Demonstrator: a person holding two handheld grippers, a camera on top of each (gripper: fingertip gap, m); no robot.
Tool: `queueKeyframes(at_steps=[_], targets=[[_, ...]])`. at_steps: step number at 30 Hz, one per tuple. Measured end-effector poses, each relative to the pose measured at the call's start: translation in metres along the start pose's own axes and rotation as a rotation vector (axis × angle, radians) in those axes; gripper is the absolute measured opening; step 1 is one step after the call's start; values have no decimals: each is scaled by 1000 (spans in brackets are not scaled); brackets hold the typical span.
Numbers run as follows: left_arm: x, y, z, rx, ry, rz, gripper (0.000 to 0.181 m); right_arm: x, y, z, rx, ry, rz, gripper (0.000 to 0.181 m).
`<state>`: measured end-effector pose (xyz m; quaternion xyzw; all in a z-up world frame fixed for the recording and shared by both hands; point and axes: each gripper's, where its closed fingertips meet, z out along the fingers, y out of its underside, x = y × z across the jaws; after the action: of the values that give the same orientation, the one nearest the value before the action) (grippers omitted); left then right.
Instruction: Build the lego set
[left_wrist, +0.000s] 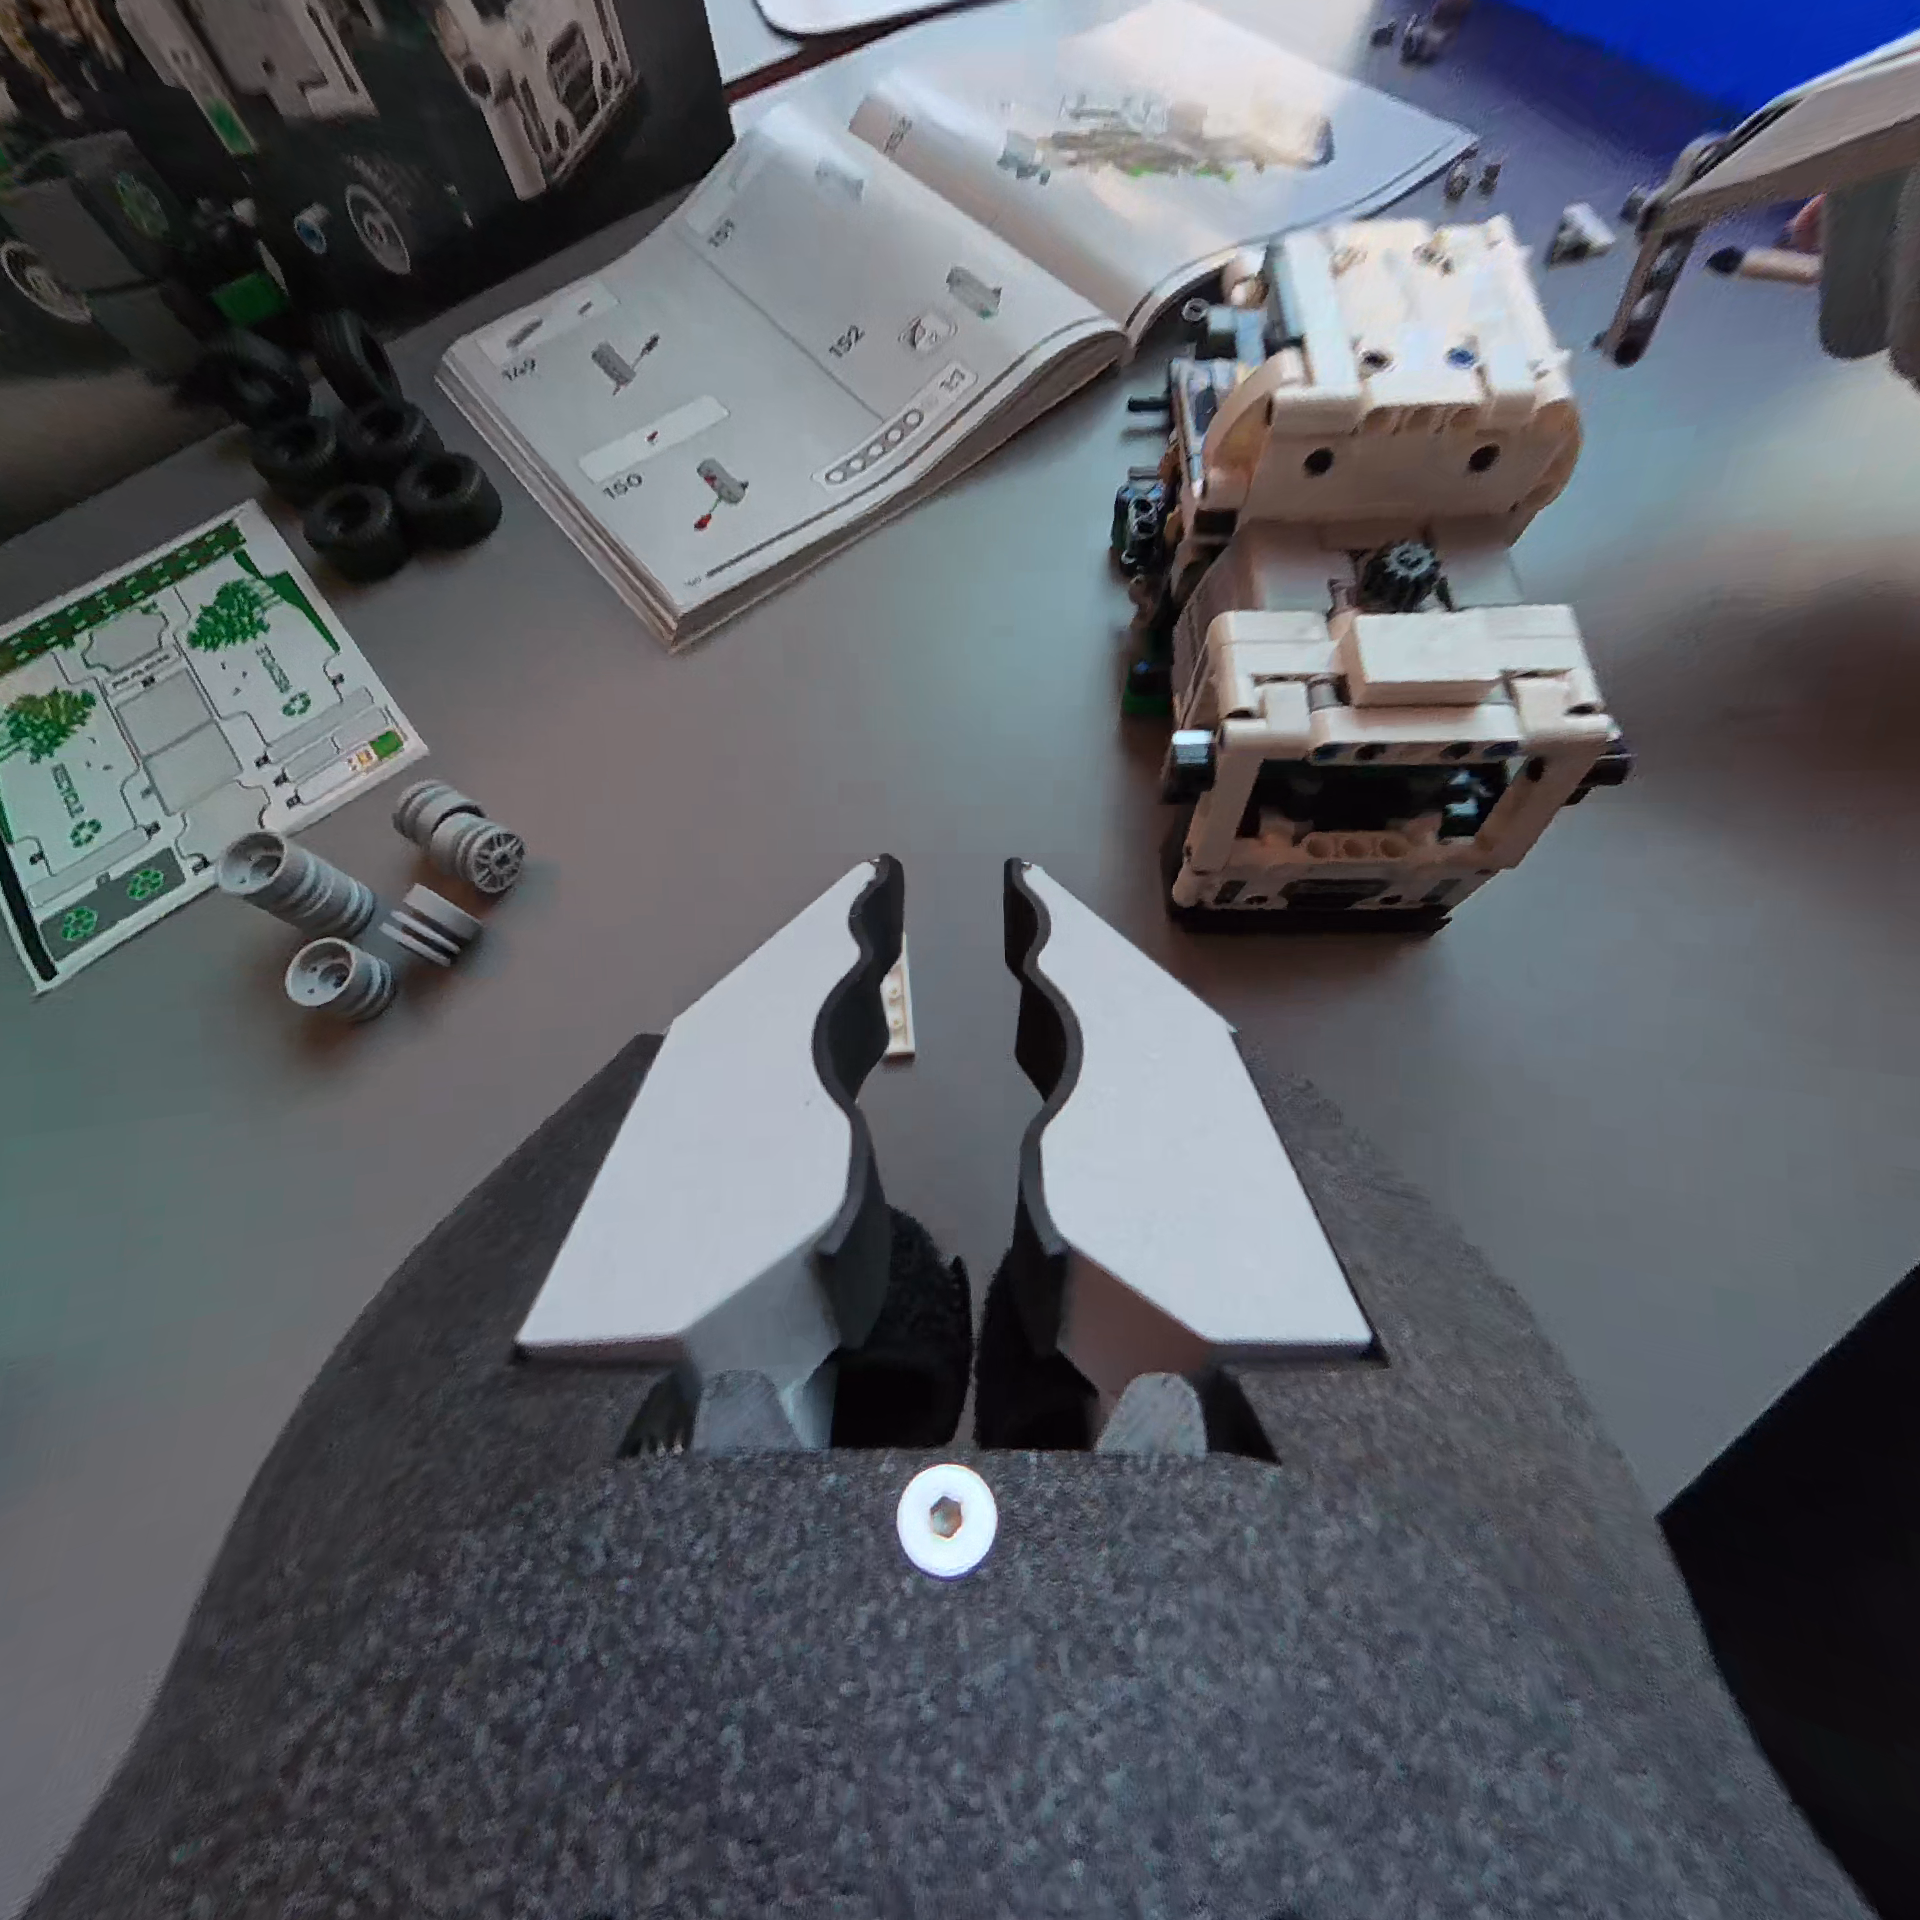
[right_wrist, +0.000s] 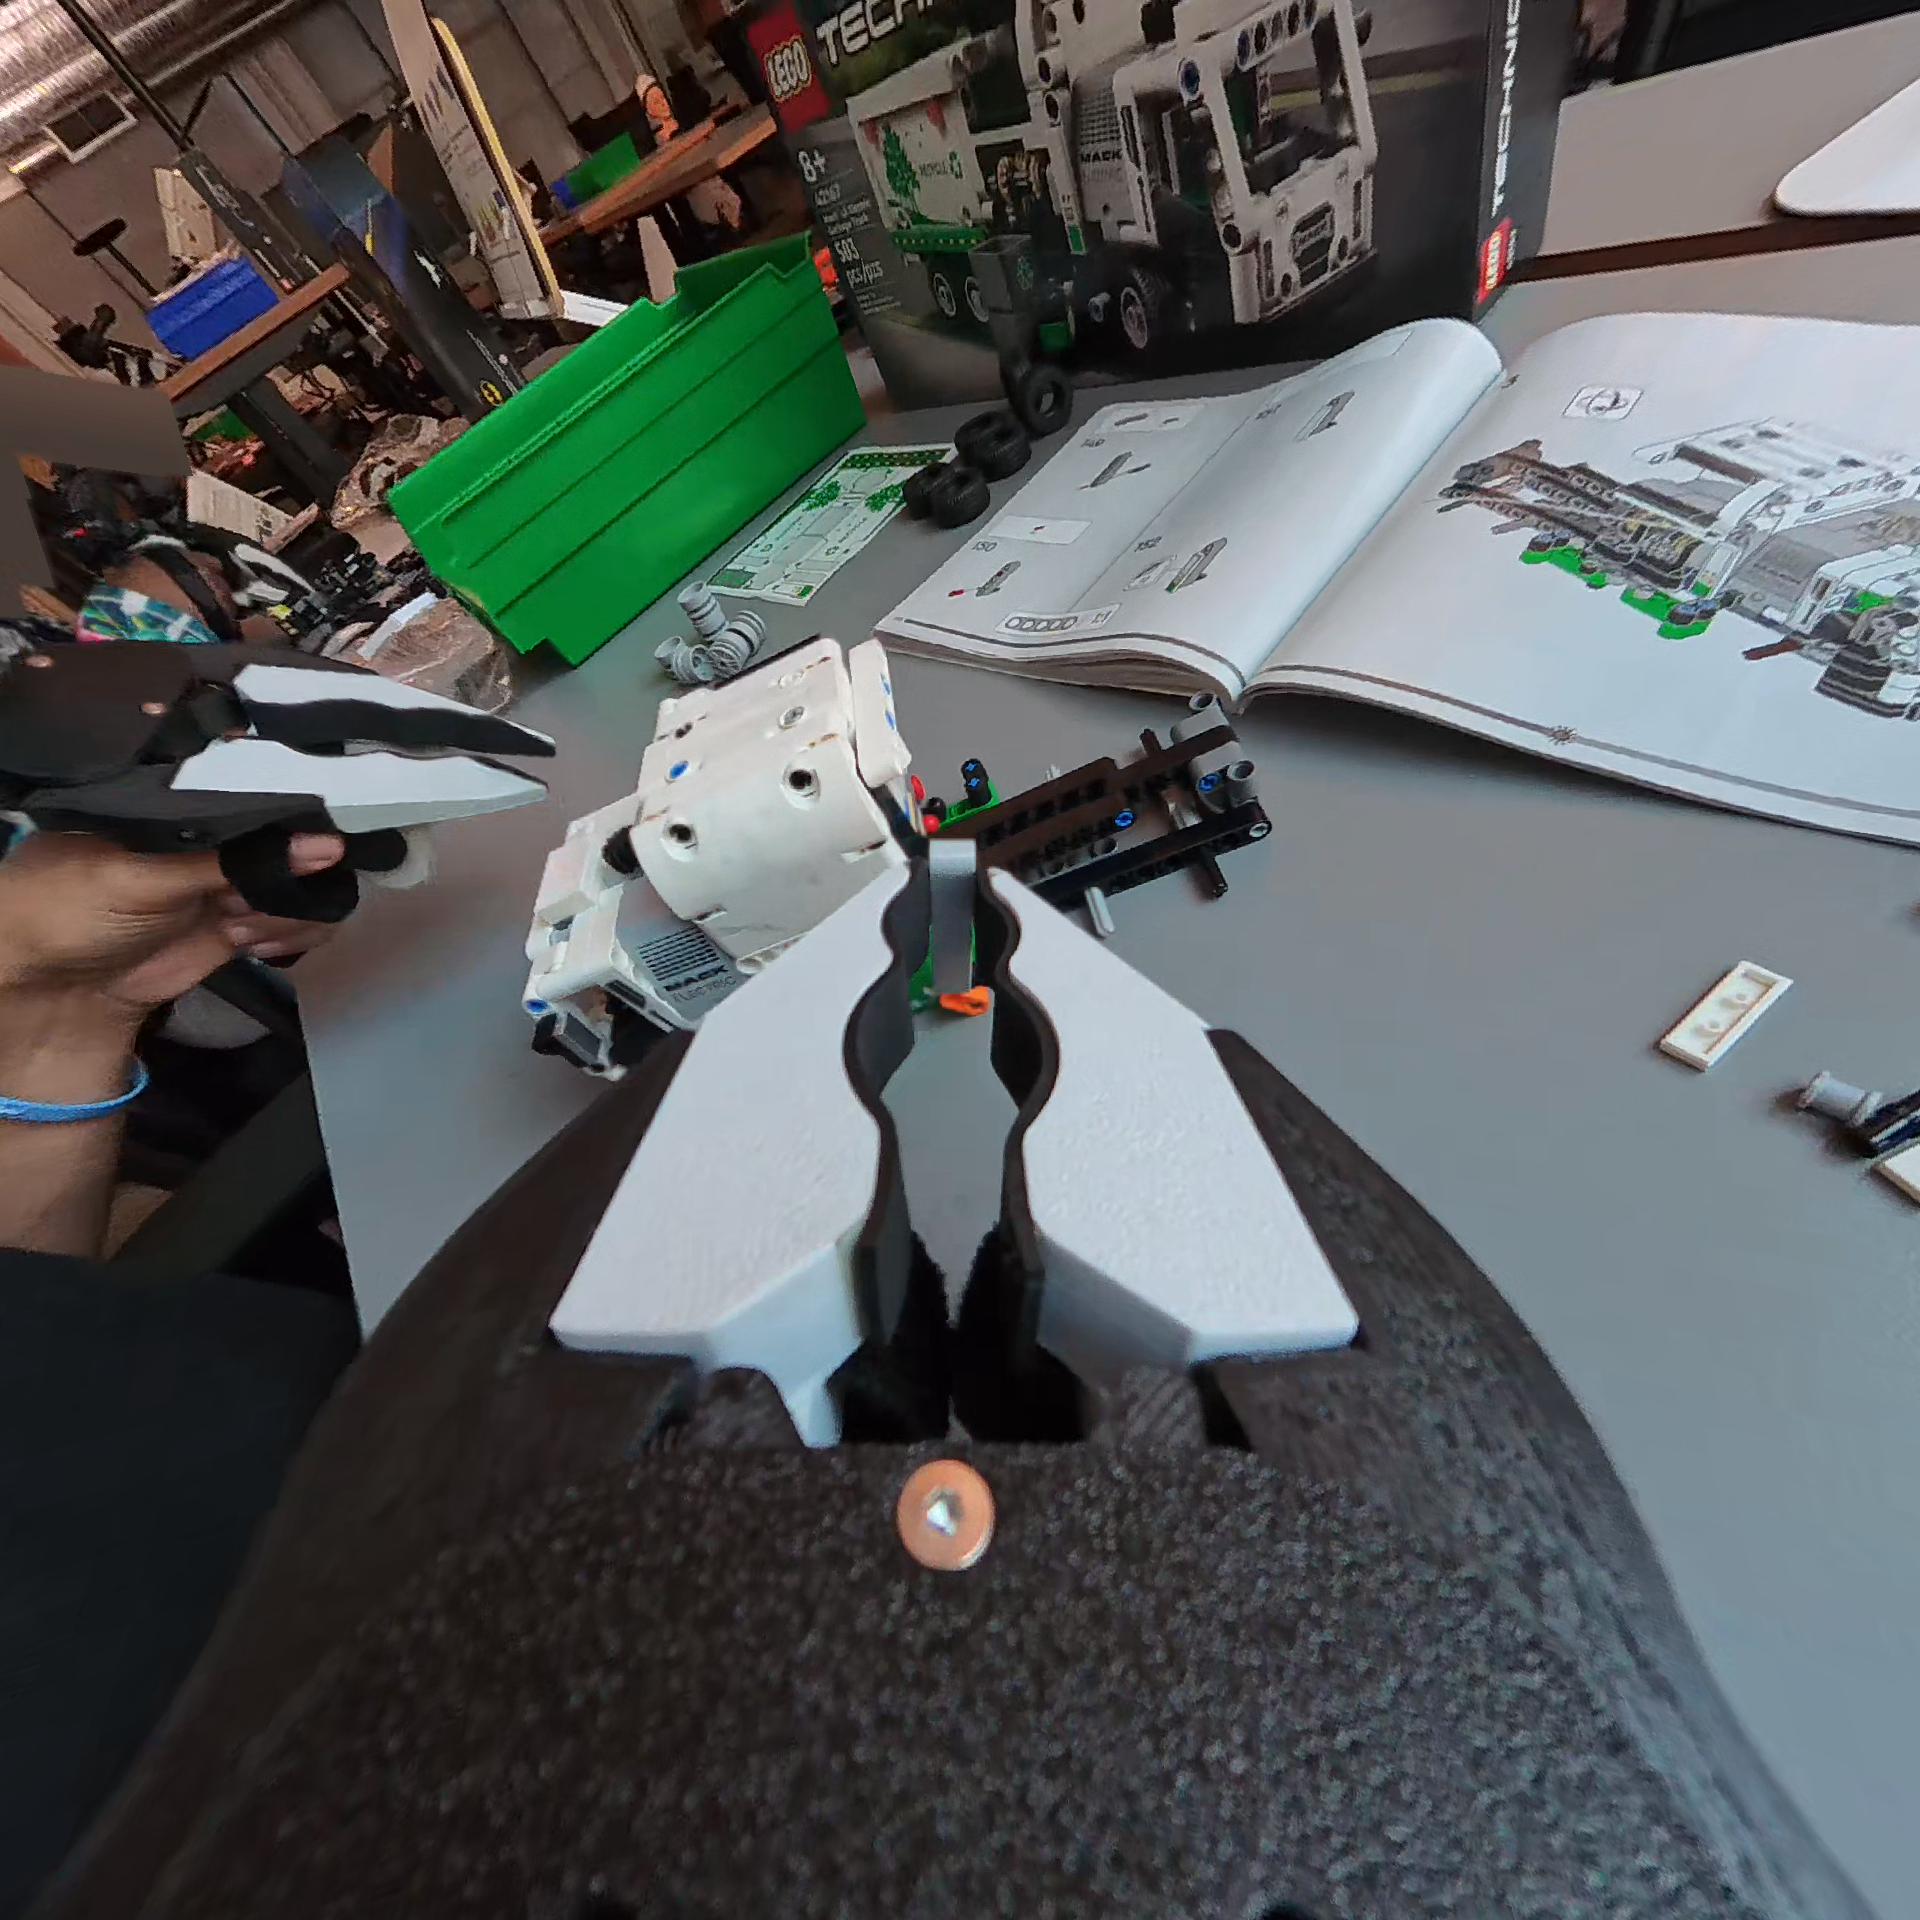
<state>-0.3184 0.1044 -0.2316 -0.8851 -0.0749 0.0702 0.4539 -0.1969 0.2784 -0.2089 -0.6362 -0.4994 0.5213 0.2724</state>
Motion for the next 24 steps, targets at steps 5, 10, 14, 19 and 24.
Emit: queueKeyframes(at_steps=[5, 10, 14, 19, 24], targets=[[57, -70, -32, 360, 145, 82, 18, -49, -19, -6, 31, -209, 87, 7], [118, -89, -18, 448, 124, 343, 26, -93, -25, 1, 124, -363, 248, 7], [137, -88, -7, 456, 95, 424, 23, -105, -21, -3, 130, -447, 363, 7], [148, -90, -8, 468, 123, 387, 15, -116, -13, -11, 160, -459, 372, 7], [162, -81, -4, 468, 126, 485, 6, -112, 6, -21, 131, -444, 349, 8]])
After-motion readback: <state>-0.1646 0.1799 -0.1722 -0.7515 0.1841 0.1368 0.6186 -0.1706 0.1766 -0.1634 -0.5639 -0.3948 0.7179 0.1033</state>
